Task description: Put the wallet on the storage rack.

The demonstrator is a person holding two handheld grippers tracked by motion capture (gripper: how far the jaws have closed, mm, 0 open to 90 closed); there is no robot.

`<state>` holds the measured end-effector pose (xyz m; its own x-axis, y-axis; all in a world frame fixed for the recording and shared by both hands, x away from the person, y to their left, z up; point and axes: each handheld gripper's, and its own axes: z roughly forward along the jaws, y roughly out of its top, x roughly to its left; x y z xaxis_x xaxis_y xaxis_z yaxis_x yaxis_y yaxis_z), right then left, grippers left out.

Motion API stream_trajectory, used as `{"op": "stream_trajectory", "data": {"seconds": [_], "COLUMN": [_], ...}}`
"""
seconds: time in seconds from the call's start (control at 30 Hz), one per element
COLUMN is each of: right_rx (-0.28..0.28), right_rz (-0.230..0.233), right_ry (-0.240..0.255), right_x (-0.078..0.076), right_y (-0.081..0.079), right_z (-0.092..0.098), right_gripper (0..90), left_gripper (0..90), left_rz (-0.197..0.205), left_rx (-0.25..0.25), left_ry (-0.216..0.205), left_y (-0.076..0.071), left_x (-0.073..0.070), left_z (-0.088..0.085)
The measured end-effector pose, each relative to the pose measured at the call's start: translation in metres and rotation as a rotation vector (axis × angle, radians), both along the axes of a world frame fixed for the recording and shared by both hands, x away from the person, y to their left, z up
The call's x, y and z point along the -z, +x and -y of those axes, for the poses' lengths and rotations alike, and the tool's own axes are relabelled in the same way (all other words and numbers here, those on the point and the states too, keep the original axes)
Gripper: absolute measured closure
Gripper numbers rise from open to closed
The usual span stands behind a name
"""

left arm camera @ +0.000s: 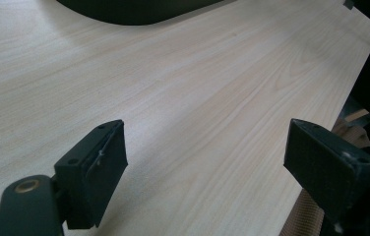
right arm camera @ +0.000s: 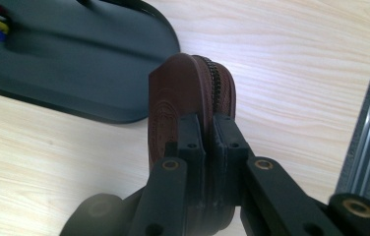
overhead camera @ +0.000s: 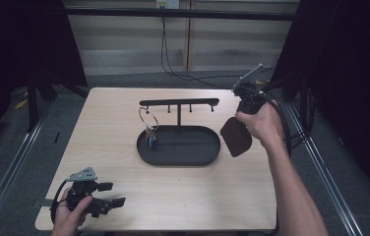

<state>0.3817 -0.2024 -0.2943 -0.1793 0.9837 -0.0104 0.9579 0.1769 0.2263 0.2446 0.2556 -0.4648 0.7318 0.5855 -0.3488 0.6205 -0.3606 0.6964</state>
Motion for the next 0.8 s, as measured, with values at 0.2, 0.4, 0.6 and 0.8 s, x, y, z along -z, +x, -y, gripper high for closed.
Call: {"op": "stream_trajectory", "data": {"seconds": [0.2, 0.4, 0.6, 0.8], "right_rx": [-0.024, -0.020, 0.004, 0.030], "right_rz": [0.014, 0.037, 0.087, 0.096], "right_ry": [0.092, 0.173, 0.233, 0.305], "right_x": [0.004, 0.010, 0.020, 0.031], "right_y": [0.004, 0.007, 0.010, 0.011], "right_z": [-0.011, -0.013, -0.017, -0.016], "right_gripper": [83.6, 83.8, 83.9, 84.0], "left_gripper": [16.2, 16.2, 16.2, 16.3], "left_rz": [0.002, 0.004, 0.007, 0.005], "left_rx": [0.005, 0.005, -0.002, 0.001], "left_ry": [0.002, -0.002, -0.007, -0.007], "left_y": [0.000, 0.000, -0.001, -0.001], "left_x": [-0.001, -0.001, -0.002, -0.002], "left_z": [0.000, -0.001, -0.002, -0.002]}}
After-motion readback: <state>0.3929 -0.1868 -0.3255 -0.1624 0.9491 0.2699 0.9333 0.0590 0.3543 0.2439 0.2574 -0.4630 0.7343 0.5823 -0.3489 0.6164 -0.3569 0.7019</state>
